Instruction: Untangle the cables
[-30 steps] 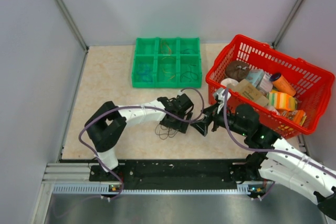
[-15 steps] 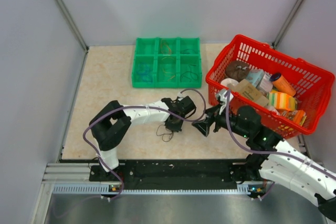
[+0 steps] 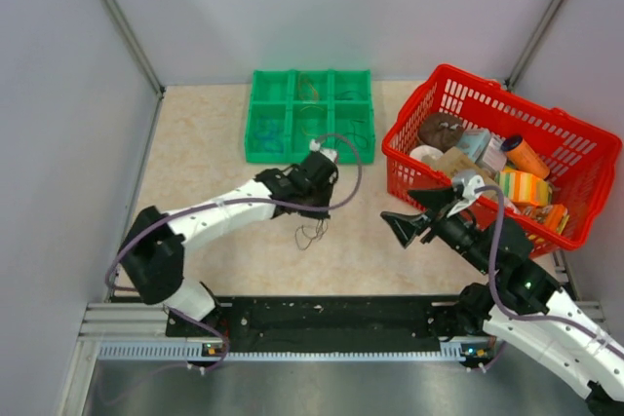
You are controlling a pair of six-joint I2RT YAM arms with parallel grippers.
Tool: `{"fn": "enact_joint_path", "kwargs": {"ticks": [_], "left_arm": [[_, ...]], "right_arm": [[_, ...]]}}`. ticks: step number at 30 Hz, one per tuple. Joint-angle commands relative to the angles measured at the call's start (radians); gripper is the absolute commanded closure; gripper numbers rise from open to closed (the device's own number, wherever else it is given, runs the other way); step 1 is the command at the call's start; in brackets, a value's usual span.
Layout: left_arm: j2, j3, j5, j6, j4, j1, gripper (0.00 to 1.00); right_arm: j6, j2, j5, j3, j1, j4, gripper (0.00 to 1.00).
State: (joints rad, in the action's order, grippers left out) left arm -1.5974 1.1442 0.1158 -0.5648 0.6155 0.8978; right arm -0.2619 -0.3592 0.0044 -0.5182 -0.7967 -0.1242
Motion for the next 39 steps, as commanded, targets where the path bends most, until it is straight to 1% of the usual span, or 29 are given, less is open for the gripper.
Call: {"fn": "enact_joint_path", "kwargs": {"ticks": [1, 3, 6, 9, 16, 20, 23, 28, 31, 36, 39], "left_arm": [[0.158, 0.014, -0.155, 0.031, -0.218, -0.135, 1.0], [0.178, 0.029, -0.23, 0.016, -0.296, -0.187, 1.0], [0.163, 0.086, -0.283, 0.011, -0.352, -0.237, 1.0], [0.096, 0.204, -0.309, 0.013, -0.359, -0.255, 1.0], [-0.087, 0.449, -0.318, -0.001, -0.365, -0.299, 1.0], [-0.18, 0.528, -0.344, -0.027, -0.388, -0.342, 1.0], [-0.243, 0.545, -0.404, -0.067, -0.437, -0.369, 1.0], [-0.357, 0.617, -0.375, -0.05, -0.412, -0.384, 1.0], [-0.423, 0.643, -0.369, -0.052, -0.427, -0.39, 1.0], [-0.587, 0.796, -0.363, -0.041, -0.356, -0.392, 1.0], [-0.657, 0.865, -0.305, -0.03, -0.329, -0.39, 1.0]], "right_arm": [[0.016, 0.055, 0.108, -0.051, -0.009, -0.041, 0.08], [0.026, 0.069, 0.112, -0.075, -0.009, -0.066, 0.07], [0.036, 0.078, 0.134, -0.108, -0.009, -0.098, 0.07], [0.047, 0.085, 0.158, -0.146, -0.009, -0.127, 0.07], [0.059, 0.095, 0.195, -0.193, -0.01, -0.173, 0.07], [0.066, 0.103, 0.204, -0.203, -0.009, -0.192, 0.07], [0.076, 0.105, 0.232, -0.198, -0.009, -0.203, 0.05], [0.082, 0.097, 0.241, -0.209, -0.01, -0.204, 0.04], [0.087, 0.092, 0.243, -0.212, -0.01, -0.206, 0.04], [0.084, 0.083, 0.244, -0.212, -0.009, -0.206, 0.04], [0.082, 0.08, 0.24, -0.21, -0.01, -0.206, 0.04]]}}
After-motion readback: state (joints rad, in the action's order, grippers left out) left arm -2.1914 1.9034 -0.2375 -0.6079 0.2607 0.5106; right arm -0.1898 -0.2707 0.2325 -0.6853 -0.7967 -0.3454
